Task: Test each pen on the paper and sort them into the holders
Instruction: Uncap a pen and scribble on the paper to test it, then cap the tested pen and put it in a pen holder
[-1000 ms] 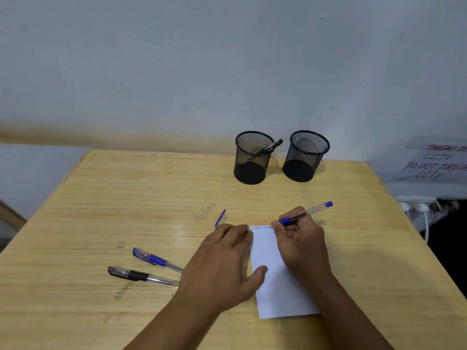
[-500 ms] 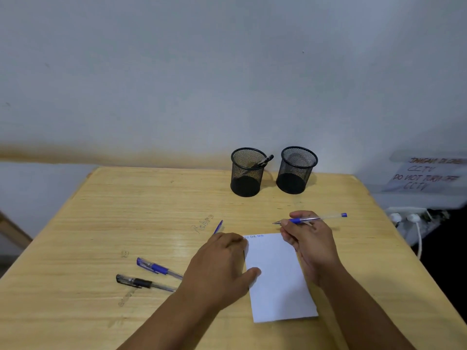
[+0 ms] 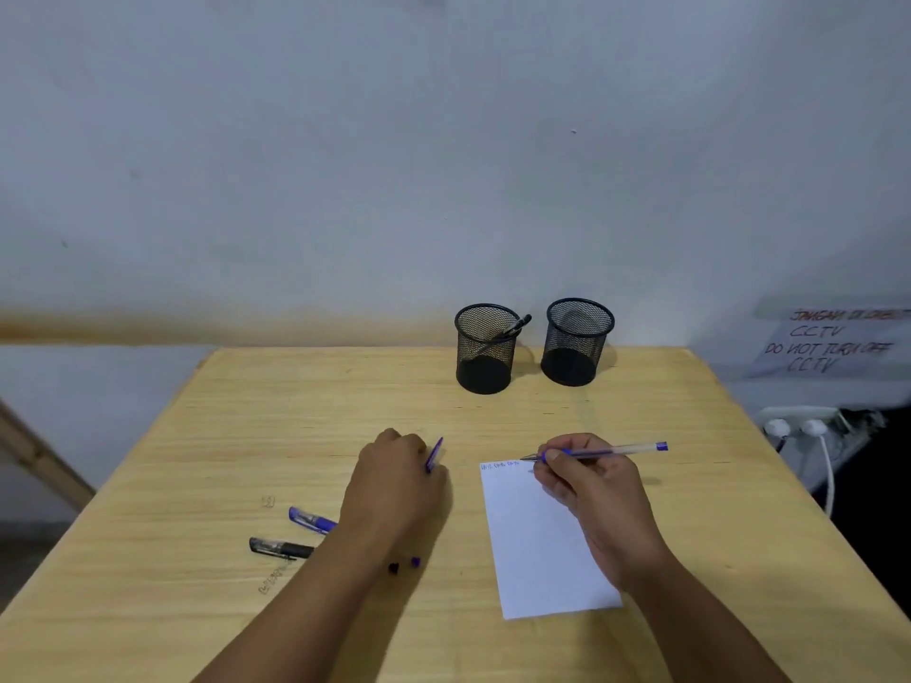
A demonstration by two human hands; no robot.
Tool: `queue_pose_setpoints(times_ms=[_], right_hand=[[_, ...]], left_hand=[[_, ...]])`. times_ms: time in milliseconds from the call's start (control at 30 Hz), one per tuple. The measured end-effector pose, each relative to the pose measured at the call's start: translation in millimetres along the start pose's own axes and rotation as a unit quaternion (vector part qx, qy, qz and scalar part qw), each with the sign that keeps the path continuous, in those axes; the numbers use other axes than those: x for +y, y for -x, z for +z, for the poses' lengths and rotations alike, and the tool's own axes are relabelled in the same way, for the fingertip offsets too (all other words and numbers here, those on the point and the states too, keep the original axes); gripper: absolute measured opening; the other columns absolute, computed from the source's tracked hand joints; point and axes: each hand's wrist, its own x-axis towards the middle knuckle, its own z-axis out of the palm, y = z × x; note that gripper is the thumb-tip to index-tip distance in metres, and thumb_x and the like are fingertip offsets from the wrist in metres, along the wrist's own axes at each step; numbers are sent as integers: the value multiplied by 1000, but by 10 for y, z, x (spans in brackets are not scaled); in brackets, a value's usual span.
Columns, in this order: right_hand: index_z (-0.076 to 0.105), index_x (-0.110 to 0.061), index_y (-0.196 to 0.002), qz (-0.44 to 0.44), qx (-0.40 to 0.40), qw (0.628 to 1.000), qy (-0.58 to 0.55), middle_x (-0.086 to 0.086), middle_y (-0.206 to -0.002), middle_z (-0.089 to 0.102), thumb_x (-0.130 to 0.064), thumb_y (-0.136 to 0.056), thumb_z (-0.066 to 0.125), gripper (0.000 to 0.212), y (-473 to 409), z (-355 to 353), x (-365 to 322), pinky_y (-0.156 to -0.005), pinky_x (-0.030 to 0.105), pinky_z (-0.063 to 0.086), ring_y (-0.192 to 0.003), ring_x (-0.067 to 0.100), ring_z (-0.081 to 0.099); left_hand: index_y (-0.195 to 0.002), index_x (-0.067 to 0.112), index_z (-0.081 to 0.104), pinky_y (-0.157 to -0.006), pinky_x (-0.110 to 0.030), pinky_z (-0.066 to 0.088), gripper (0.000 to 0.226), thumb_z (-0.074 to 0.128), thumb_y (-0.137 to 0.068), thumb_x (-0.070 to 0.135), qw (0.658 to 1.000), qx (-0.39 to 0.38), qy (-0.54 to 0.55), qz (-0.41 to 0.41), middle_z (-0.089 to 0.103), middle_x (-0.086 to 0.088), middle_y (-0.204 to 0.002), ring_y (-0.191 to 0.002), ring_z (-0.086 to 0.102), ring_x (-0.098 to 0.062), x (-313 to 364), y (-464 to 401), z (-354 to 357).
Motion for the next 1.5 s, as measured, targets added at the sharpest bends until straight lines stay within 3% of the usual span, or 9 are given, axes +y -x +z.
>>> queue_pose_setpoints(times_ms=[133,267,400,567,833,1033,1233,1500], right_hand=[[69,-5,-93,-6,1,1000,-1,13,-88,74,-3,-91,65,5,46,23,-24,-88,35,56,-88,25,74],[66,-5,-97,-39,-9,999,25,15,-87,75,-4,-86,71,12,126,72,-89,-86,37,58,-88,31,74],[66,-5,-92,-61,-20,996,53,13,-83,76,-4,-85,73,10,189,132,-128,-83,35,59,-85,29,74],[66,-5,-90,-77,-33,994,66,12,-82,76,-2,-85,72,9,244,169,-156,-79,31,59,-82,26,74],[67,-7,-90,-72,-33,994,76,11,-83,76,-4,-84,73,9,276,141,-186,-80,32,59,-82,25,74],[70,-6,-92,-55,-41,996,54,12,-82,77,-6,-81,77,12,295,161,-181,-76,28,59,-81,25,75],[69,-4,-95,-60,-43,997,6,17,-84,77,-5,-82,74,14,335,184,-174,-75,25,60,-83,30,75],[68,-4,-95,-57,-61,996,-10,19,-87,76,-8,-83,73,14,310,232,-80,-76,25,59,-88,33,74]], left_hand=[[-94,30,71,-72,-36,56,17,55,-90,29,1000,6,-3,1,64,10,-92,-82,60,-11,-43,-20,-13],[-83,37,67,-59,-24,48,8,63,-86,31,994,-1,105,-4,68,19,-81,-71,63,-4,-7,78,-60],[-81,34,71,-56,-12,41,15,75,-83,20,976,-12,216,31,69,17,-77,-67,60,0,51,176,-91],[-80,29,74,-53,-12,39,16,79,-79,14,957,-10,286,44,70,10,-73,-58,54,-2,124,286,-107],[-77,28,74,-54,-13,39,19,80,-78,10,941,-10,335,41,69,15,-69,-54,48,-4,169,350,-117],[-86,27,78,-65,-20,48,16,78,-81,13,939,-26,336,65,74,10,-76,-72,63,-19,202,359,-123],[-85,29,78,-68,-9,47,21,78,-81,9,915,-9,401,49,76,14,-80,-77,69,-2,249,425,-175],[-83,27,78,-71,-9,48,20,79,-80,8,899,3,436,46,76,16,-85,-83,70,0,212,426,-107]])
